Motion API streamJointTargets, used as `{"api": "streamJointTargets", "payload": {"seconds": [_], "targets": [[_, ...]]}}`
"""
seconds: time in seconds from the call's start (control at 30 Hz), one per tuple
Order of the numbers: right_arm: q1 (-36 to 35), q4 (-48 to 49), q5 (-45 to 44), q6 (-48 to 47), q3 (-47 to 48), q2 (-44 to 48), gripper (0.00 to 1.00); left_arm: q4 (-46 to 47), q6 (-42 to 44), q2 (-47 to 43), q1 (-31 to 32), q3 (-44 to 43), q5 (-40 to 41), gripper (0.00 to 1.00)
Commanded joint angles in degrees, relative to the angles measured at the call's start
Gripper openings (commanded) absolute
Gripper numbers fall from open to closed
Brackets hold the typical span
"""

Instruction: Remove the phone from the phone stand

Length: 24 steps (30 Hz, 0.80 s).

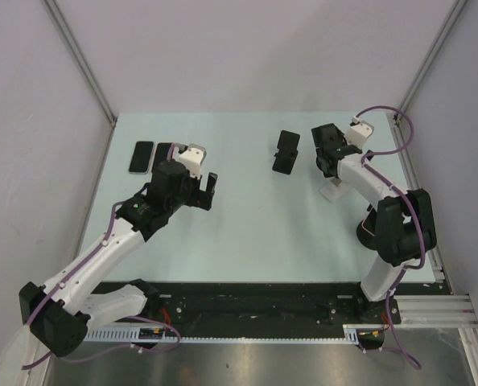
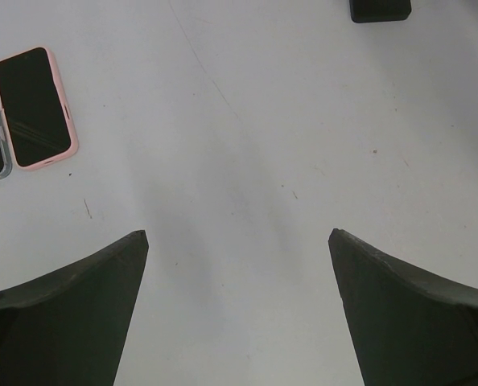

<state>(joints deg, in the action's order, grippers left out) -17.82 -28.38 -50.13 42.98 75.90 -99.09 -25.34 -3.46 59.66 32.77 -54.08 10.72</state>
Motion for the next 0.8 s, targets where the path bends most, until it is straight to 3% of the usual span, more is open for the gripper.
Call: {"api": "streamJointTargets", "payload": {"seconds": [0.0,0.27,0.47,0.57,0.6,0.7,0.77], "targets": [[2.35,-1.41,0.55,3.25,1.09,0.04,1.00,1.70,0.12,-0.77,-0.08,0.38,-1.05,1.00],[3.94,-0.01,6.26,3.16,0.57,-3.13,0.95,1.79,0.12,-0.60,-0.08,0.47,-1.23,1.00],[4.03,4.20,8.55,0.71,-1.10,-3.22,0.70,1.61,0.21,-0.25,0.01,0.38,-1.32,1.00],[3.68,8.77,9.87,-3.51,-1.54,-3.22,0.52,1.70,0.12,-0.16,0.01,0.38,-1.58,1.00],[3.59,10.26,10.31,-4.74,-1.89,-3.30,0.40,1.79,0.12,-0.16,-0.08,0.38,-1.58,1.00],[3.06,19.56,13.82,-11.93,-3.38,-3.65,0.31,1.70,0.21,0.02,-0.08,0.38,-1.32,1.00],[2.80,27.22,18.03,-16.51,-3.91,-4.01,0.31,1.70,0.21,0.28,-0.08,0.47,-1.23,1.00]]}}
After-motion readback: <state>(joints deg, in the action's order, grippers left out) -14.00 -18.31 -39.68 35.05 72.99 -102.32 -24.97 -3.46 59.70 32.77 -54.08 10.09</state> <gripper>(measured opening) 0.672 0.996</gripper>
